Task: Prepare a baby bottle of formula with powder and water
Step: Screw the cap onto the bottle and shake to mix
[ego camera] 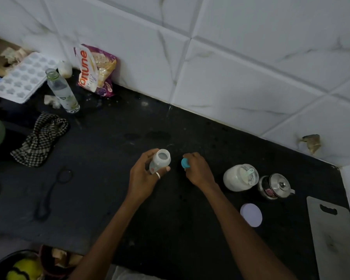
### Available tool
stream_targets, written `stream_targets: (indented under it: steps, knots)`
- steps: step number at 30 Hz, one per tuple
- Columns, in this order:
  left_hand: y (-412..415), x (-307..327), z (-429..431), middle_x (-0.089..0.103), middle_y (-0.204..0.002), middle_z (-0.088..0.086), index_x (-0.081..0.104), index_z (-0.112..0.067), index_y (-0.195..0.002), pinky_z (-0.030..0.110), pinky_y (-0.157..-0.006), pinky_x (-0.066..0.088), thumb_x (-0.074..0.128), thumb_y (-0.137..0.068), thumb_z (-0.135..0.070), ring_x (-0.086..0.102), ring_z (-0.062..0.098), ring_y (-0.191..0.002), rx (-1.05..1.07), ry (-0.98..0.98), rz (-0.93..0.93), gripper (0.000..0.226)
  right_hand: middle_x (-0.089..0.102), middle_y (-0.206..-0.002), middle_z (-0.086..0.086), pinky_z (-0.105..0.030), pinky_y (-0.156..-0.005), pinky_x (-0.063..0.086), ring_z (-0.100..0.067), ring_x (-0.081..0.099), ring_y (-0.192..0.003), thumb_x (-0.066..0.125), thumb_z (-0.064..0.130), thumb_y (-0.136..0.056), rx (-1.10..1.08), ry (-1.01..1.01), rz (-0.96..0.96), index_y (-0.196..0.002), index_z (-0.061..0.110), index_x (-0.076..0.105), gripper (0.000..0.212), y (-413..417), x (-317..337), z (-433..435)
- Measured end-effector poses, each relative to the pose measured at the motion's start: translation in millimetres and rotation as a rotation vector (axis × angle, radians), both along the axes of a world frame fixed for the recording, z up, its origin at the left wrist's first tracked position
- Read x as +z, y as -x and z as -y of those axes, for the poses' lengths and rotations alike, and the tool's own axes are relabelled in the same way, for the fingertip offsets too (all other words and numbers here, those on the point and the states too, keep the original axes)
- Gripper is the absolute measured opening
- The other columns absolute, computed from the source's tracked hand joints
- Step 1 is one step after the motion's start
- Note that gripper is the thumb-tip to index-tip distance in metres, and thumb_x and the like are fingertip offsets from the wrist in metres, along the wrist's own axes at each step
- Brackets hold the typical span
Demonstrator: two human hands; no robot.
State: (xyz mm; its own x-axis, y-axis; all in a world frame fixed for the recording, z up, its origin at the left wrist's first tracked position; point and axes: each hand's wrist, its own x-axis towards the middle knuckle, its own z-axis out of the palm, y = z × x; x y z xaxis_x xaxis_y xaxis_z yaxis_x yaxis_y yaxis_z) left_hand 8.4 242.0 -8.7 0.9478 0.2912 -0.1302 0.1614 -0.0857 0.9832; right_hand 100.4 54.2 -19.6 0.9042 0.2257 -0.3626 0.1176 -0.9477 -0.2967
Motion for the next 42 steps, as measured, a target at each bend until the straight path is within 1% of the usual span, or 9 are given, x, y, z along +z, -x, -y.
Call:
stream_targets:
  steps: [7,10,15,19,26,29,32,37,42]
  knots:
    - [-3,19,15,0.067,-0.123,-0.018,0.061,-0.029,-0.128,0.01,-0.085,0.052,0.089,-0.08,-0.019,0.062,-0.008,-0.112,-0.026,-0.021,0.043,0.056,0.052,-0.14,-0.005,-0.034,-0.108,0.046,-0.024,0.055,-0.128,0.077,0.008,-0.087,-0.072,-0.2,0.161,-0.138,0.019,0.059,0.055,-4,60,19]
    - [-5,33,32,0.068,-0.125,-0.017,0.061,-0.028,-0.13,0.015,-0.088,0.054,0.089,-0.08,-0.022,0.063,-0.003,-0.115,-0.06,-0.028,0.085,0.057,0.058,-0.134,-0.004,-0.027,-0.101,0.044,-0.021,0.059,-0.12,0.079,0.012,-0.084,-0.084,-0.271,0.236,-0.134,0.019,0.063,0.053,-3,104,42]
    - [-17,77,77,0.07,-0.123,-0.013,0.062,-0.027,-0.129,0.021,-0.087,0.056,0.089,-0.08,-0.021,0.067,0.005,-0.113,-0.107,0.001,0.186,0.056,0.065,-0.124,-0.001,-0.033,-0.101,0.051,-0.016,0.062,-0.111,0.083,0.015,-0.079,-0.075,-0.384,0.406,-0.128,0.02,0.069,0.051,4,197,90]
    - [-30,126,121,0.073,-0.117,-0.015,0.064,-0.028,-0.129,0.019,-0.087,0.056,0.089,-0.08,-0.023,0.069,0.002,-0.11,-0.157,0.027,0.274,0.055,0.065,-0.121,0.004,-0.024,-0.096,0.051,-0.009,0.061,-0.106,0.085,0.021,-0.081,-0.032,-0.414,0.46,-0.128,0.026,0.069,0.05,14,281,128]
    - [-28,227,179,0.067,-0.135,-0.016,0.058,-0.03,-0.145,0.022,-0.101,0.048,0.086,-0.081,-0.039,0.06,-0.002,-0.126,-0.238,0.052,0.443,0.071,0.069,-0.118,0.02,-0.024,-0.097,0.053,-0.001,0.066,-0.109,0.086,0.027,-0.081,0.179,-0.331,0.435,-0.125,0.036,0.07,0.048,41,430,177]
    - [-22,264,195,0.066,-0.139,-0.015,0.056,-0.03,-0.148,0.03,-0.107,0.049,0.083,-0.078,-0.044,0.06,0.002,-0.129,-0.266,0.091,0.483,0.076,0.069,-0.117,0.023,-0.014,-0.087,0.054,0.002,0.065,-0.109,0.084,0.022,-0.082,0.286,-0.309,0.423,-0.123,0.036,0.07,0.046,48,472,188]
    - [-15,294,205,0.063,-0.144,-0.015,0.054,-0.033,-0.149,0.028,-0.103,0.053,0.08,-0.078,-0.046,0.061,0.009,-0.129,-0.287,0.1,0.513,0.076,0.07,-0.116,0.021,-0.008,-0.086,0.052,0.003,0.065,-0.11,0.084,0.014,-0.082,0.372,-0.311,0.377,-0.121,0.033,0.071,0.045,51,498,194]
    - [-8,316,212,0.066,-0.14,-0.015,0.057,-0.036,-0.146,0.031,-0.1,0.054,0.078,-0.073,-0.051,0.063,0.008,-0.124,-0.28,0.08,0.545,0.077,0.072,-0.115,0.019,-0.022,-0.097,0.056,-0.003,0.066,-0.113,0.084,0.007,-0.082,0.464,-0.267,0.305,-0.119,0.03,0.073,0.045,50,506,197]
    - [-2,318,214,0.068,-0.138,-0.013,0.059,-0.035,-0.145,0.048,-0.11,0.051,0.076,-0.071,-0.058,0.062,0.014,-0.128,-0.278,0.02,0.543,0.079,0.073,-0.115,0.016,-0.029,-0.099,0.055,-0.004,0.067,-0.112,0.084,0.004,-0.081,0.491,-0.237,0.283,-0.118,0.028,0.075,0.045,48,500,194]
